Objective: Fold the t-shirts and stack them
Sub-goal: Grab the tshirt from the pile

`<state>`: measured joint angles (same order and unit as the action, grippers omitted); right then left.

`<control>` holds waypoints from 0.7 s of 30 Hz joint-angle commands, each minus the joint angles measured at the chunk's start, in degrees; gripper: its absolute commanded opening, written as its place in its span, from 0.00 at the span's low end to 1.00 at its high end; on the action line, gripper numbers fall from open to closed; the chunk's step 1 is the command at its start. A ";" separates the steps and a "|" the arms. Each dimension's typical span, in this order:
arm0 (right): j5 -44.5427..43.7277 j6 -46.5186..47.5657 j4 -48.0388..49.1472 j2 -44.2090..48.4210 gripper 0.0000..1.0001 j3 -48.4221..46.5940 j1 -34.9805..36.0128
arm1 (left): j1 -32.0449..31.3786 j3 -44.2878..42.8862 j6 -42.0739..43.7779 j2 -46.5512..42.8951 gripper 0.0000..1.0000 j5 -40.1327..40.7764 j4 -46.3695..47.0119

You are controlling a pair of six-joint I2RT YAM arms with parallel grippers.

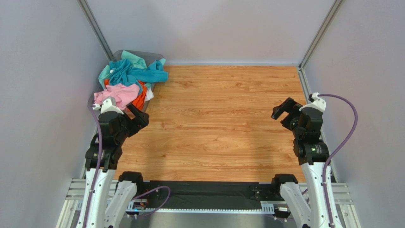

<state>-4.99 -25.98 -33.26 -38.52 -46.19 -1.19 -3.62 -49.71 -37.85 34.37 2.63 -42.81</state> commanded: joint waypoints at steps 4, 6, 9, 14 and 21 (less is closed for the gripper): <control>-1.60 0.75 4.69 2.57 1.00 2.86 -0.13 | 0.37 -1.79 -1.62 3.77 1.00 2.28 1.84; -1.07 0.49 4.87 2.23 1.00 3.13 -0.13 | 0.37 -2.49 -1.79 6.57 1.00 3.60 2.90; -2.47 0.14 2.50 -0.40 1.00 1.21 -0.21 | 0.45 -5.03 -1.79 12.37 1.00 4.83 4.22; 0.94 0.31 2.66 -5.59 1.00 -0.83 -0.13 | 1.59 -12.50 -1.97 26.41 1.00 8.52 5.71; 7.64 0.93 8.64 -6.30 1.00 0.58 -0.13 | 4.74 -24.36 0.14 45.59 1.00 13.97 8.71</control>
<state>-0.19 -25.82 -29.41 -45.34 -44.60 -1.19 -0.75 -69.23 -38.92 75.57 12.82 -36.23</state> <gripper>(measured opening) 0.998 0.995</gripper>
